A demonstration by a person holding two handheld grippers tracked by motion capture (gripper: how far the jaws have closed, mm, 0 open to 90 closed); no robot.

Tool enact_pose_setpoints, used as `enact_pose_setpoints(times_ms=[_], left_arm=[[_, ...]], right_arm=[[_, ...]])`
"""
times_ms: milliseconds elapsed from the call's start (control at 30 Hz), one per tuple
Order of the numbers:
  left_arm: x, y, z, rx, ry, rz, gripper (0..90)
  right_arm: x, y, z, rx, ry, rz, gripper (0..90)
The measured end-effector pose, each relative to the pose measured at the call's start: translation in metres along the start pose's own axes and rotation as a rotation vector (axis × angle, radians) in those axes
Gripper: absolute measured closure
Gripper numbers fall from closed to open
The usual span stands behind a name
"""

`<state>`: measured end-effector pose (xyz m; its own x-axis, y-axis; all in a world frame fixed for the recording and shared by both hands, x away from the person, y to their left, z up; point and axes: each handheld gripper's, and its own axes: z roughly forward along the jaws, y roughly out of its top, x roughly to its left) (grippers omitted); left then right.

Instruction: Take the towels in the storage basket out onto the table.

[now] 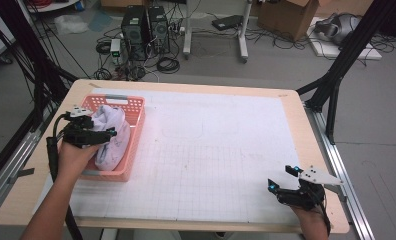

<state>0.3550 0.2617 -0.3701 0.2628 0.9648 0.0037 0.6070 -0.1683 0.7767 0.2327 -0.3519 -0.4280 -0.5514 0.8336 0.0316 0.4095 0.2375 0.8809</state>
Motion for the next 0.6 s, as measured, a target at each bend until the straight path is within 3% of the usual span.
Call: enact_pose_setpoints(times_ms=[100,200,233,267,333,367,400,600], left_arm=[[0.002,-0.002,0.006,0.029,0.012,0.011,19.9],[0.005,-0.003,0.014,0.064,0.04,-0.008,18.1],[0.007,-0.003,0.02,0.109,0.064,-0.004,17.8],[0.007,-0.003,0.02,0.109,0.064,-0.004,17.7],[0.007,-0.004,0.029,0.156,0.092,-0.008,17.5],[0.007,-0.006,0.037,0.211,0.104,0.007,16.2],[0.007,-0.008,0.041,0.23,0.103,0.016,14.6],[0.014,-0.014,0.049,0.253,0.087,0.008,7.1]], right_arm=[[0.0,0.0,0.0,0.004,-0.002,0.005,15.4],[0.0,-0.001,-0.001,0.006,-0.004,0.009,15.4],[0.0,-0.001,-0.001,0.006,-0.003,0.01,15.4],[0.0,-0.001,-0.001,0.006,-0.003,0.01,15.4],[-0.001,-0.001,0.0,0.004,-0.002,0.004,15.4],[-0.001,-0.001,0.0,0.005,-0.002,-0.001,15.4],[0.0,-0.001,0.0,0.009,0.0,0.006,15.4],[0.0,-0.001,0.0,0.007,-0.007,-0.006,16.0]])
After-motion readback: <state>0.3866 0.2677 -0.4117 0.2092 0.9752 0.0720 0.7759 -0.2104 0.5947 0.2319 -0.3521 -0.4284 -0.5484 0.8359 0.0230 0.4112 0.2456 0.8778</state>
